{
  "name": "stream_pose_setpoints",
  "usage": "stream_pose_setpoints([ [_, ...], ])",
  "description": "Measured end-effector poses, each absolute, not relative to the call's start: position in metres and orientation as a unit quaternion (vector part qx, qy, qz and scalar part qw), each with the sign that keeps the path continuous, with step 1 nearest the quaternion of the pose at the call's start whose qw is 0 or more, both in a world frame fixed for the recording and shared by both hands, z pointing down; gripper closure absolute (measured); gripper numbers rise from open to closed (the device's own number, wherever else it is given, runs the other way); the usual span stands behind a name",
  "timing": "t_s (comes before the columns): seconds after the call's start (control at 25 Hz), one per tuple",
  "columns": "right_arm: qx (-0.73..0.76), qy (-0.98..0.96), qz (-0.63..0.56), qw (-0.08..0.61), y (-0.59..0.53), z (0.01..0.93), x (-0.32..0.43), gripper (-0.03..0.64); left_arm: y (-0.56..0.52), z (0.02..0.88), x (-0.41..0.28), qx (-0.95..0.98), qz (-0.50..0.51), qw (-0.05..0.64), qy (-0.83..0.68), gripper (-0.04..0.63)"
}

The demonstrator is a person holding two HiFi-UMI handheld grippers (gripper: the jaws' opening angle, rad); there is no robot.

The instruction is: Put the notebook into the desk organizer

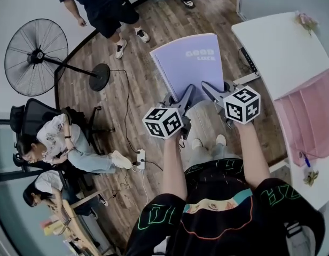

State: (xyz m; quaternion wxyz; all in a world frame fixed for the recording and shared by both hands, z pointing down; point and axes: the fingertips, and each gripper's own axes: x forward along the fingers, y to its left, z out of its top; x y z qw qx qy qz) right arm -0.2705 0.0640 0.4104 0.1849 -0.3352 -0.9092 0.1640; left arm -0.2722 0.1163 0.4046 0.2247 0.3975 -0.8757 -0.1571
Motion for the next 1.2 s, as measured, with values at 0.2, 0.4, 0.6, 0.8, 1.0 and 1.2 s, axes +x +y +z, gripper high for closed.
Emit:
stream_pose_setpoints([
  [0.2,-0.262,-0.931,0.176,0.182,0.025,0.421,-0.275,0.563,0.077,0.417,-0.285,0.463,-0.153,0.244,-0.838,0.541],
  [0.4,-0.183,-0.949,0.178,0.185,-0.011,0.425,-0.283,0.563,0.039,0.422,-0.301,0.526,-0.149,0.261,-0.796,0.541],
  [0.6,-0.087,-0.96,0.196,0.182,-0.043,0.433,-0.266,0.563,0.002,0.431,-0.293,0.599,-0.133,0.29,-0.735,0.543],
  [0.8,0.016,-0.957,0.229,0.181,-0.06,0.452,-0.233,0.563,-0.021,0.45,-0.269,0.668,-0.105,0.336,-0.656,0.546],
  [1.0,0.104,-0.944,0.259,0.178,-0.074,0.474,-0.182,0.561,-0.042,0.472,-0.224,0.717,-0.076,0.367,-0.588,0.548],
  [1.2,0.178,-0.924,0.288,0.178,-0.086,0.497,-0.121,0.561,-0.062,0.495,-0.167,0.752,-0.05,0.399,-0.523,0.548],
])
